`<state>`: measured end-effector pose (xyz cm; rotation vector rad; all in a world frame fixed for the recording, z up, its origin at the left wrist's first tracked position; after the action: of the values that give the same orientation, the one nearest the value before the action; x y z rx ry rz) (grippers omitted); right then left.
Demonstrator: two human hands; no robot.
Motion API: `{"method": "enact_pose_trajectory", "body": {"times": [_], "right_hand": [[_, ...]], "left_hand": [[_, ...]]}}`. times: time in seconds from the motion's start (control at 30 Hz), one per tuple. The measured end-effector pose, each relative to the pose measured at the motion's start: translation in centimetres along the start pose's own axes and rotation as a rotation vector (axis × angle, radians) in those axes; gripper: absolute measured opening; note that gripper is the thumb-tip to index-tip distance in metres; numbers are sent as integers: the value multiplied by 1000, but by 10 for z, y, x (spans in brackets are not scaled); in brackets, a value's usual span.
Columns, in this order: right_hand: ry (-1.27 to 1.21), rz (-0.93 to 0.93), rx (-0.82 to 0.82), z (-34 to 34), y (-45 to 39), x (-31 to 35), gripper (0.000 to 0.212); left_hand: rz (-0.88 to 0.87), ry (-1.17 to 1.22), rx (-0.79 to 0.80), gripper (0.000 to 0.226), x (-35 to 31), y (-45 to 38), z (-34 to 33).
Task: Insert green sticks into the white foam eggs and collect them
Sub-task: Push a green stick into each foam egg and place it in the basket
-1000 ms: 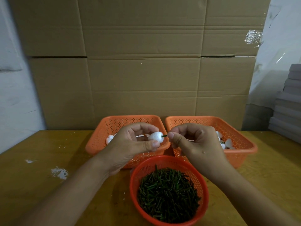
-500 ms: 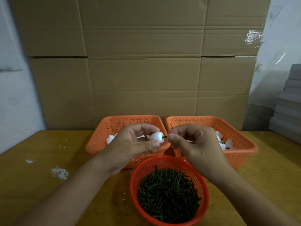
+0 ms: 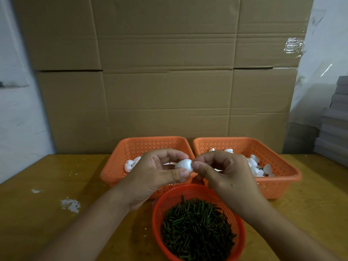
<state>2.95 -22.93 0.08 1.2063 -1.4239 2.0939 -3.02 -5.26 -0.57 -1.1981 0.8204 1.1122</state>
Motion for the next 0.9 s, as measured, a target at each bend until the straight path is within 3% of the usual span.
{"method": "enact_pose_trajectory", "body": {"times": [0.53,0.77,0.9], "right_hand": [[48,-94,46,-2,0,-5,8],[-220,-360,85,-19,8,-9,15],[-309,-411,50,-20,9,-7,10]], "left_hand": [[-13,2,-73,38,0,-1,5],[-53,-18,-81,31,-1,-1,4],[-54,3,-62,31,-1,0,4]]}}
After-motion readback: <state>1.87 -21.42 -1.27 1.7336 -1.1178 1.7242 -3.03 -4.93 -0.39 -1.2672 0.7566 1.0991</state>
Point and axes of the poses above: each hand's wrist, its own y-axis away from the middle knuckle, its own z-axis out of the back of the hand, x = y × z, the point moved 2 cm from there along -y, towards the middle knuckle, and after that the axes turned 13 degrees about -y, right-handed, at the moved point
